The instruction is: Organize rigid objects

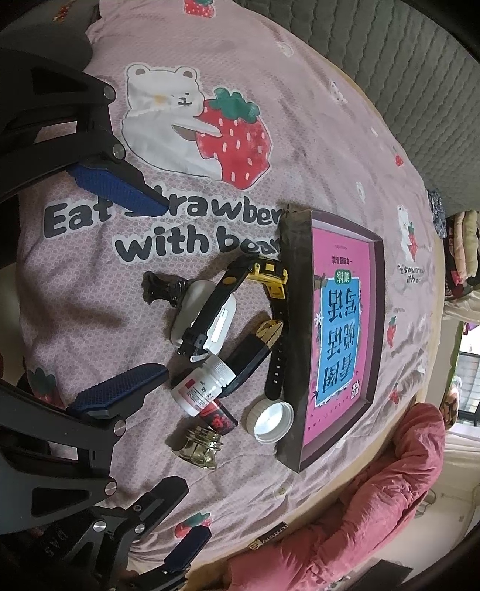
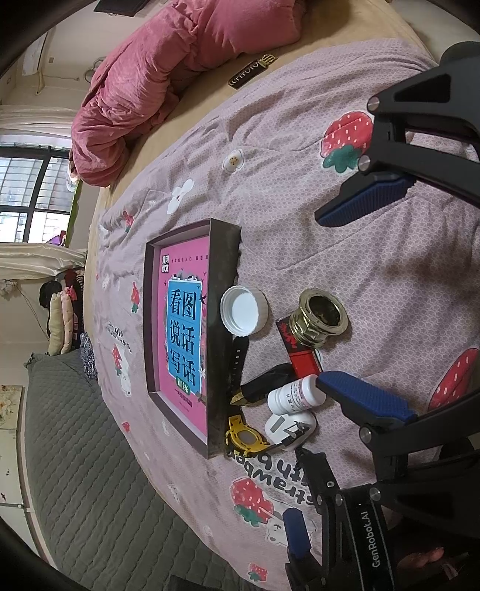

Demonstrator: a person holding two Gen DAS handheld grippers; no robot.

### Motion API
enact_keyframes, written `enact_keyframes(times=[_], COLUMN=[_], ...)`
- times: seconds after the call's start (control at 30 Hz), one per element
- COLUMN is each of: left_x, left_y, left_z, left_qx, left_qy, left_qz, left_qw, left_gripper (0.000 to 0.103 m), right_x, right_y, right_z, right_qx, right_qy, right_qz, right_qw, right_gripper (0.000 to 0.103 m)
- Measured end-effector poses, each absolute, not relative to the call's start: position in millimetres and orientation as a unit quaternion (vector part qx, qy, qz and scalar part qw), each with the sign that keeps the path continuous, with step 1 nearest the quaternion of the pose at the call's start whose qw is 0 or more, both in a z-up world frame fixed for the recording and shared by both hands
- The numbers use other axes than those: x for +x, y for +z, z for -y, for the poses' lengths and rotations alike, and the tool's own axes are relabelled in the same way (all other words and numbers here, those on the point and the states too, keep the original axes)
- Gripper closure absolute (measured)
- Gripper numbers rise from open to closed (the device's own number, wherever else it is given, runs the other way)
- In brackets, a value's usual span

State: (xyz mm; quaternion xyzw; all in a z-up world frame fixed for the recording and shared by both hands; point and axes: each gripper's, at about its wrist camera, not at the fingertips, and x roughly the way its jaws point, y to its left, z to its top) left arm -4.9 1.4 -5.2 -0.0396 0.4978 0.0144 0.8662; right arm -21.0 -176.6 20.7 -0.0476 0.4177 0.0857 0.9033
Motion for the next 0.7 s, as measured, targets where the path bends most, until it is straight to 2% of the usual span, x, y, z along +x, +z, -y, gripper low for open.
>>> enact_keyframes(times=[0.7], left_x=[2], left_y=[-26], left_z=[-16], left_qx=[-0.051], left_qy=[0.016], left_qz=[-0.528], left_qw=[0.848], left_gripper=[0.02], right_x=[-16], right_y=[15], right_z=[183], right_qx=[-0.046], right_qy=[0.083], right_qz=[-0.417], right_qw=[0.904], right_gripper=[0.023])
